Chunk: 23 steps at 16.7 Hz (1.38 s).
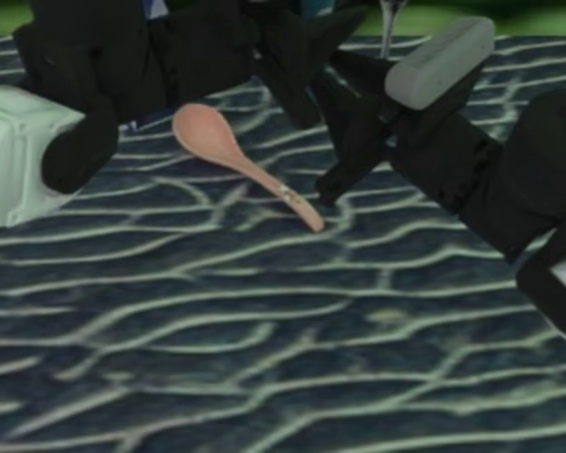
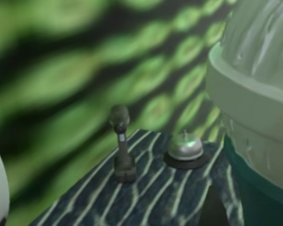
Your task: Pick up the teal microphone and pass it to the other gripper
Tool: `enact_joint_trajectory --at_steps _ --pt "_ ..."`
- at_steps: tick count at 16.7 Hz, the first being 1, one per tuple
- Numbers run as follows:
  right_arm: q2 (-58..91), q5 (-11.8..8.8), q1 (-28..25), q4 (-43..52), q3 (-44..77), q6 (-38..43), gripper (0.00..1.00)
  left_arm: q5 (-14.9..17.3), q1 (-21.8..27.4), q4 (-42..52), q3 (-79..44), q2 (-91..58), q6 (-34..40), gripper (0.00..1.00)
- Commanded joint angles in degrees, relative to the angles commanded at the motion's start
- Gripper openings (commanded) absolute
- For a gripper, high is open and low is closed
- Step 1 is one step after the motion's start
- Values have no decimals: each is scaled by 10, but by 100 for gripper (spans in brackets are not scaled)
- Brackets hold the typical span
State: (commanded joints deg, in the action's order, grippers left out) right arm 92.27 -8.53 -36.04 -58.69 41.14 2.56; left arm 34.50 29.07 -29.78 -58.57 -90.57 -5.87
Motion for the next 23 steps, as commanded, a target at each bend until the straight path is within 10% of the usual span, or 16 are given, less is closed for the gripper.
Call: enact_joint_trajectory --at_steps 8,23 --pt "0 0 0 0 0 0 98 0 0 0 0 0 0 0" --pt "-83 -13 15 -4 -95 0 100 45 -55 4 22 28 -3 0"
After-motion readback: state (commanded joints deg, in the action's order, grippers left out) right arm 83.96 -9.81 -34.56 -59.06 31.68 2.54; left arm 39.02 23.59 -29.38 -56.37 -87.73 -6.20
